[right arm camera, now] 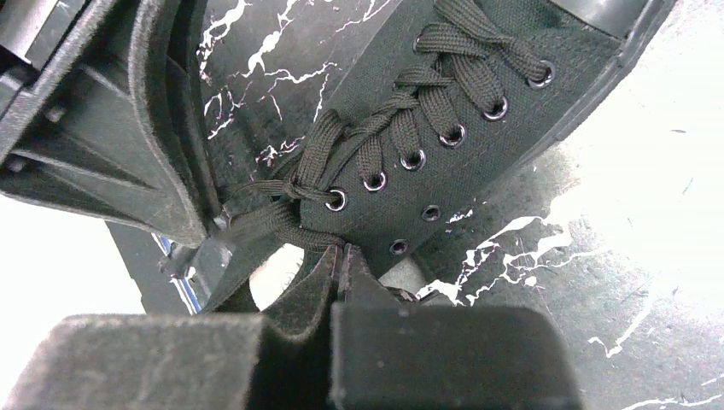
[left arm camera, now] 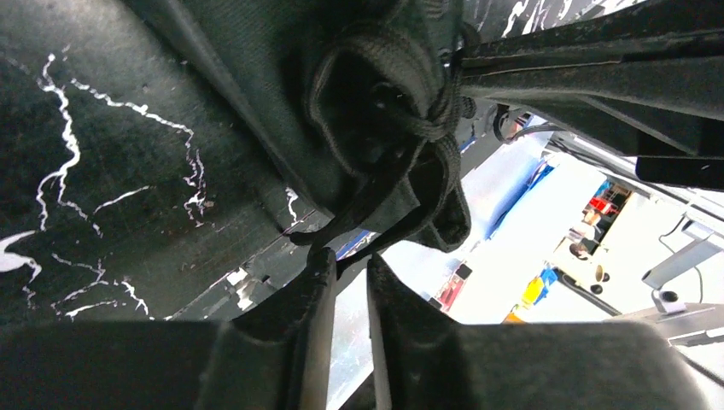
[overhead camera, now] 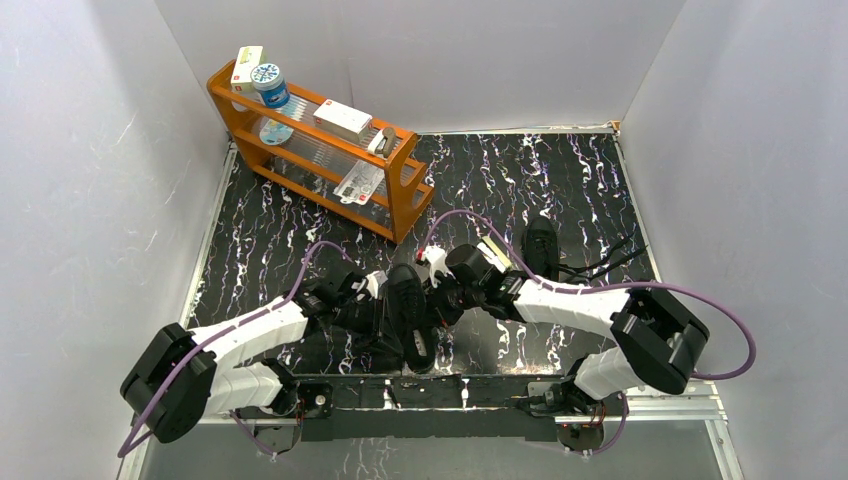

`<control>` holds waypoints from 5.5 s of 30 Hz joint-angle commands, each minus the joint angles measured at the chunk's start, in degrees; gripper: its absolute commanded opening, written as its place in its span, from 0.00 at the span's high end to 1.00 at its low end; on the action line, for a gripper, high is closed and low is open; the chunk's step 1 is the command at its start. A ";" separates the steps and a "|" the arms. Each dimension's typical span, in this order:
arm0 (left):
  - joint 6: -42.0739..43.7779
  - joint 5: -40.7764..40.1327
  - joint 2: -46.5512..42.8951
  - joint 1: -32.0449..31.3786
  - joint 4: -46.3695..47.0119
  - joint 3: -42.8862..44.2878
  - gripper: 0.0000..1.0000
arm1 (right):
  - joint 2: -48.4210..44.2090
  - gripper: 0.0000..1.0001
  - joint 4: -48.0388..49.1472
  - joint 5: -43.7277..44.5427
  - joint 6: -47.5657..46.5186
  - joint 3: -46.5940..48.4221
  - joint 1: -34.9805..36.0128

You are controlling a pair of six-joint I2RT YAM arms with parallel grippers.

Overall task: Tie the shoes
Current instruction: Cross the shoelace with the shoelace.

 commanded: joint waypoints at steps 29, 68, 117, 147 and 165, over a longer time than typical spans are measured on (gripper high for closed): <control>10.44 5.42 11.52 13.00 -8.49 14.30 0.79 | -0.46 1.00 1.36 -2.91 -3.81 2.02 -0.22; 11.64 -3.02 6.55 7.91 -1.65 14.05 1.00 | 4.89 1.00 -6.84 -2.40 -10.54 12.73 0.17; 8.48 4.83 3.87 7.20 -2.91 11.78 1.00 | 8.07 1.00 32.87 3.20 29.89 -6.41 2.01; 3.07 2.57 2.55 13.88 0.42 5.19 0.60 | 3.50 1.00 25.32 -2.60 14.61 -8.26 2.06; 14.52 3.71 7.05 13.71 12.46 8.23 0.54 | 3.72 1.00 25.34 -0.20 14.31 -7.94 2.06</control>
